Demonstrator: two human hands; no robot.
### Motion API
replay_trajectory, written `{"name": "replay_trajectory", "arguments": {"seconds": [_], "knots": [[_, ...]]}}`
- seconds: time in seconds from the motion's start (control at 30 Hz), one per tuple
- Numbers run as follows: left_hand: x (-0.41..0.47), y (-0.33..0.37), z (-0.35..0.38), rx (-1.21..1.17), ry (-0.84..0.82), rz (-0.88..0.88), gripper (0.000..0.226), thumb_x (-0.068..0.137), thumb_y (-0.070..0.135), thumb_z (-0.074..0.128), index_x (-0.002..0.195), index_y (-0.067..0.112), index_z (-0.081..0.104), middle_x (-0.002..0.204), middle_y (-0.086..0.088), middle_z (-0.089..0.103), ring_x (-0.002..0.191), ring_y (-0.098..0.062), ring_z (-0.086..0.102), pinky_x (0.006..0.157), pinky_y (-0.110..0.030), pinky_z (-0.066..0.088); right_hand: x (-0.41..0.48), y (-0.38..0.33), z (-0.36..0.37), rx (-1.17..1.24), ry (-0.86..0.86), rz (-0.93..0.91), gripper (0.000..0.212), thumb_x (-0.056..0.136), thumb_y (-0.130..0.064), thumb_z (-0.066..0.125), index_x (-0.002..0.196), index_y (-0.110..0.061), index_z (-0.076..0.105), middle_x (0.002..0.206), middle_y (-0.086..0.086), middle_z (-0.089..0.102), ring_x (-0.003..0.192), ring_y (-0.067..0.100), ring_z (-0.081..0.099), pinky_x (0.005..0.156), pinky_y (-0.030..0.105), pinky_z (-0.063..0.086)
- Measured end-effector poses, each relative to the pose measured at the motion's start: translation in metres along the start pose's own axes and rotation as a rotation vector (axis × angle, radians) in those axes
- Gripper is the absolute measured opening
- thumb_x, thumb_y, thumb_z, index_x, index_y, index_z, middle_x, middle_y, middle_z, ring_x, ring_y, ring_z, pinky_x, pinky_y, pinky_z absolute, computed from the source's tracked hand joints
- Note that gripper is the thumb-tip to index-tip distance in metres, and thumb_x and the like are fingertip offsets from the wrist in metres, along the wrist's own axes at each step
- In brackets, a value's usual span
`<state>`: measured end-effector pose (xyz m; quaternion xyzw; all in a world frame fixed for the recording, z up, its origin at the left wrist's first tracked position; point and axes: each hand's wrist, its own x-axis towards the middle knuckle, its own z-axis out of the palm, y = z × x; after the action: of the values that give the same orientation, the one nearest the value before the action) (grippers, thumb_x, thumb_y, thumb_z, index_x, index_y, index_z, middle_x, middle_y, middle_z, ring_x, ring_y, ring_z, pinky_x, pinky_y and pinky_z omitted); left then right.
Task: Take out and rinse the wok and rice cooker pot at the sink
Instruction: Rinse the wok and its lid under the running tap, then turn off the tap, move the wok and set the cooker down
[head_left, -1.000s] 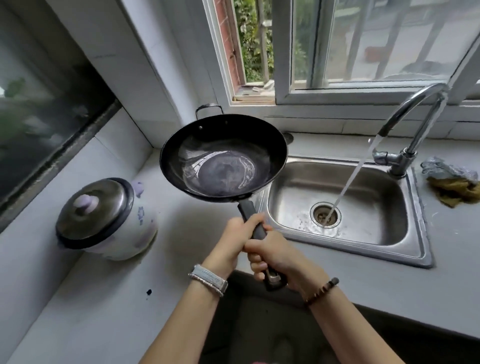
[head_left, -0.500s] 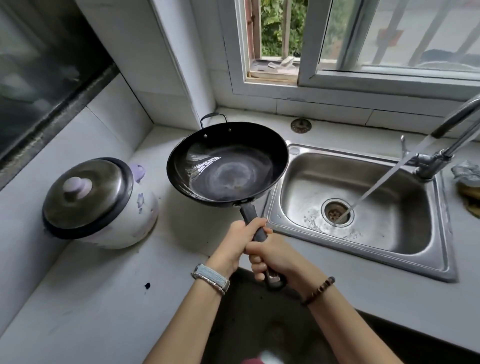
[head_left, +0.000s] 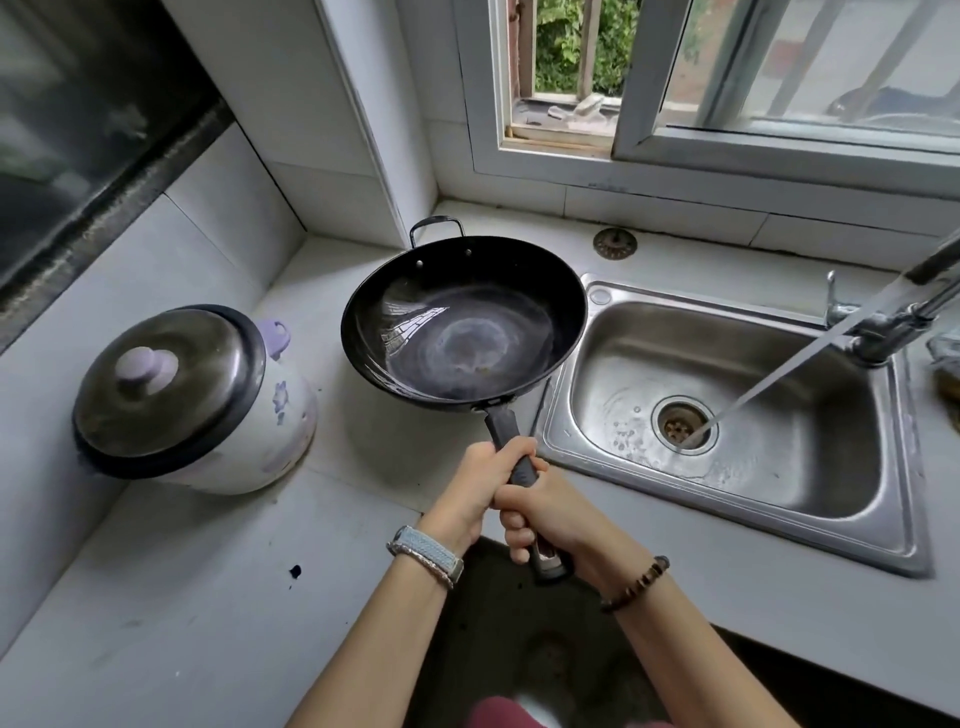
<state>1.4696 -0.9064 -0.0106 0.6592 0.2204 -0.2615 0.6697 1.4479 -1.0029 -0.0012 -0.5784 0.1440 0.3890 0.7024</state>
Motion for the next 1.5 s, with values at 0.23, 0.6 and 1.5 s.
{"name": "replay_trajectory", "arguments": {"seconds": [0.23, 0.6, 1.5], "knots": [[0.005, -0.030, 0.000, -0.063, 0.007, -0.032, 0.018, 0.091, 0.025, 0.060, 0.080, 0.011, 0.061, 0.068, 0.005, 0.068, 0.057, -0.006, 0.062, 0.056, -0.019, 0.049, 0.005, 0.032, -0.001, -0.032, 0.046, 0.012, 0.026, 0.084, -0.002, 0.053, 0.108, -0.007, 0.045, 0.047, 0.003, 0.043, 0.035, 0.014, 0.041, 0.039, 0.024, 0.041], [0.011, -0.060, -0.003, -0.066, 0.026, -0.090, 0.021, 0.091, 0.030, 0.062, 0.091, 0.009, 0.065, 0.076, 0.005, 0.074, 0.072, -0.012, 0.068, 0.065, -0.028, 0.053, 0.022, 0.063, -0.011, -0.125, 0.048, 0.024, 0.009, 0.087, -0.007, 0.057, 0.089, -0.006, 0.048, 0.053, 0.004, 0.050, 0.038, 0.016, 0.050, 0.043, 0.028, 0.049], [-0.048, -0.025, -0.034, 0.402, 0.431, 0.678, 0.035, 0.093, 0.023, 0.060, 0.127, 0.026, 0.054, 0.126, 0.013, 0.054, 0.120, -0.002, 0.047, 0.102, -0.021, 0.037, -0.042, 0.039, -0.050, -0.624, 0.604, -0.727, 0.049, 0.088, -0.027, 0.066, 0.134, -0.026, 0.049, 0.127, -0.014, 0.053, 0.119, 0.000, 0.048, 0.100, 0.015, 0.038]]}}
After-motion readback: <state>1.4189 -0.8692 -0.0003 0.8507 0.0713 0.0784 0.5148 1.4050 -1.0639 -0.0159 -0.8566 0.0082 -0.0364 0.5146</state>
